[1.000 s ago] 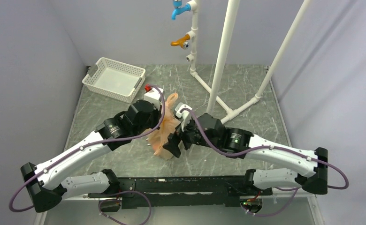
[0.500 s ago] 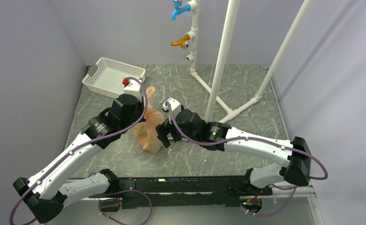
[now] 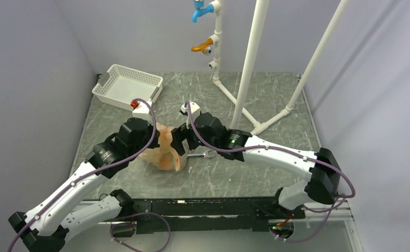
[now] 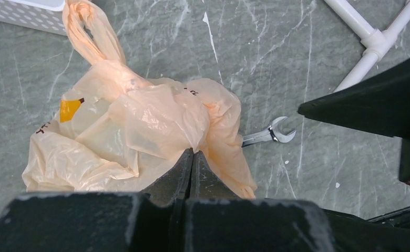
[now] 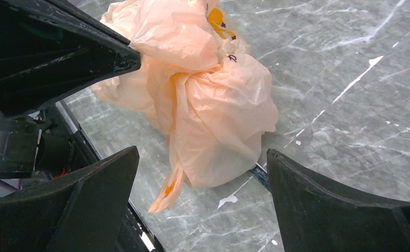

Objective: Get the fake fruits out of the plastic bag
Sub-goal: Move the plastic bag to the center of the board, then untie the plastic bag at the center of the board.

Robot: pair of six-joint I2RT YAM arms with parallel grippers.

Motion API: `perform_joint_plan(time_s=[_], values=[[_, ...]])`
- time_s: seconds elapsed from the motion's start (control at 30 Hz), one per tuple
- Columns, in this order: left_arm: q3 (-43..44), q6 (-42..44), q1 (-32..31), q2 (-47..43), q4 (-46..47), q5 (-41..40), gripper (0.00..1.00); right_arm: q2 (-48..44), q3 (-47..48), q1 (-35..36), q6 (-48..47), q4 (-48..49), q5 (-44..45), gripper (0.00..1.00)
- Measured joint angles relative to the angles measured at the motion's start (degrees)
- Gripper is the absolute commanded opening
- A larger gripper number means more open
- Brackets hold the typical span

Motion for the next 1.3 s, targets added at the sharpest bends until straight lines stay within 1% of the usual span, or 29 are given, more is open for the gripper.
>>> perform_joint_plan(time_s=[0.1, 0.23, 0.37, 0.43, 0.47, 0.73, 0.83, 0.9, 1.13, 1.23, 1.3], values=[[-0.3, -0.7, 0.0, -0.4, -0.3, 0.4, 0.00, 2.5, 1.2, -0.3, -0.2, 0.2, -1.0, 0.92], [-2.1, -1.8, 0.0, -1.5, -0.4, 0.9, 0.00, 4.5, 1.9, -0.3, -0.4, 0.3, -1.5, 0.87], [-3.1, -2.2, 0.0, -2.4, -0.7, 0.9, 0.00, 5.2, 2.0, -0.3, -1.0, 0.7, -1.5, 0.80], [-3.1, -2.6, 0.0, -2.5, -0.9, 0.9, 0.00, 5.7, 2.3, -0.3, -1.3, 1.0, -1.8, 0.73], [-3.1, -2.6, 0.0, -2.5, -0.9, 1.0, 0.00, 6.1, 2.7, -0.3, -1.4, 1.0, -2.2, 0.72], [-3.1, -3.7, 0.0, -1.4, -1.0, 1.9, 0.00, 9.5, 3.5, -0.4, -2.2, 2.4, -2.6, 0.72], [-3.6, -4.5, 0.0, -1.1, -0.9, 2.3, 0.00, 10.1, 3.5, -0.5, -2.3, 2.6, -2.6, 0.69], [-4.2, -5.0, 0.0, -1.1, -0.9, 2.5, 0.00, 10.9, 4.2, -0.6, -2.3, 2.5, -2.6, 0.67], [-6.8, -6.3, 0.0, -2.2, -0.8, 3.4, 0.00, 14.3, 6.2, -0.7, -2.7, 2.7, -2.5, 0.52], [-7.0, -6.5, 0.0, -2.5, -1.2, 3.4, 0.00, 14.6, 6.3, -0.7, -2.7, 2.6, -2.6, 0.50], [-7.0, -6.5, 0.0, -2.6, -1.4, 3.1, 0.00, 14.6, 6.3, -0.7, -2.6, 2.8, -2.6, 0.46]])
